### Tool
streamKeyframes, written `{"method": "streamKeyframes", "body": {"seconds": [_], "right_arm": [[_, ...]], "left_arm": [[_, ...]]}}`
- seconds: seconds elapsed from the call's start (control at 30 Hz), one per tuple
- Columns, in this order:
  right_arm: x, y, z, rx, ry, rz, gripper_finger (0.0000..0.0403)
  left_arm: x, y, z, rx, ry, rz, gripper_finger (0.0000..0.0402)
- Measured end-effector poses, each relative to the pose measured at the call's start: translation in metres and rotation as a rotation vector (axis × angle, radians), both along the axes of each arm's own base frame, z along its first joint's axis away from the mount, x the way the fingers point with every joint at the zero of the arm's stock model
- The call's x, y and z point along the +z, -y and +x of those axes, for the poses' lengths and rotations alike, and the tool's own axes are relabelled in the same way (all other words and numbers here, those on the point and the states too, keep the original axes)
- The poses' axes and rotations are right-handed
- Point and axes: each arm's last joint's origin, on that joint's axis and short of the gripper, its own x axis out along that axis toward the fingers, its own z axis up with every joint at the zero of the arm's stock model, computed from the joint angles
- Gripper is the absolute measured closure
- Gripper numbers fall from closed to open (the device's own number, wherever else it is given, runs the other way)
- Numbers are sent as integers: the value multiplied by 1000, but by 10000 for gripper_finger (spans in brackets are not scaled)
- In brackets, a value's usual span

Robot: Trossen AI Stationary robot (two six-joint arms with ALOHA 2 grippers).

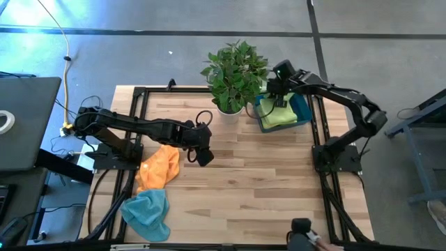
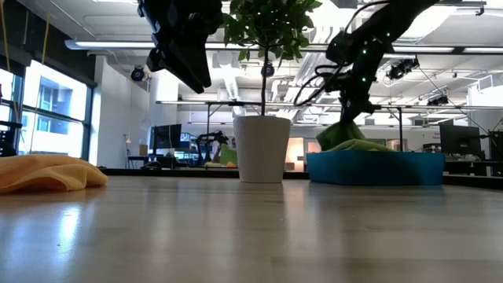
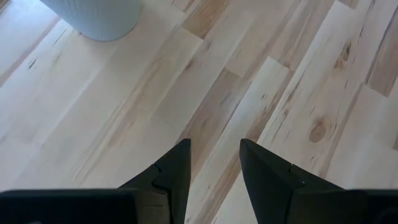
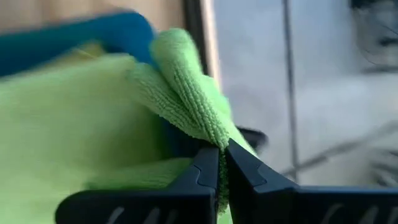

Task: Sort microfiber towel by color & place in baskets
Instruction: Stack the green towel on top of the light green towel into the blue bin

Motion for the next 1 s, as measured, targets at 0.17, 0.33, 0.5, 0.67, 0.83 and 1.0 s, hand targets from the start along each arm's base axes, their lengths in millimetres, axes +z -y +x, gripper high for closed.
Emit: {"method": "streamKeyframes", "body": {"seconds": [0.17,0.33,0.5,0.67,0.83,1.0], "right_arm": [[0,-10,-4,113,8,125,403],[-8,-25,-15,165,-87,314,403],[-9,-34,-16,190,-97,392,403],[-8,-44,-7,260,-80,416,403],[-9,-57,-4,346,-135,457,403],[-10,-56,-4,271,-161,423,402]], "left_arm": [[0,0,0,1,1,-1,275],[0,-1,0,3,1,0,275],[0,-1,0,5,1,4,275],[0,-1,0,6,1,5,275],[0,-1,0,8,1,6,275],[0,-1,0,7,1,6,275]]}}
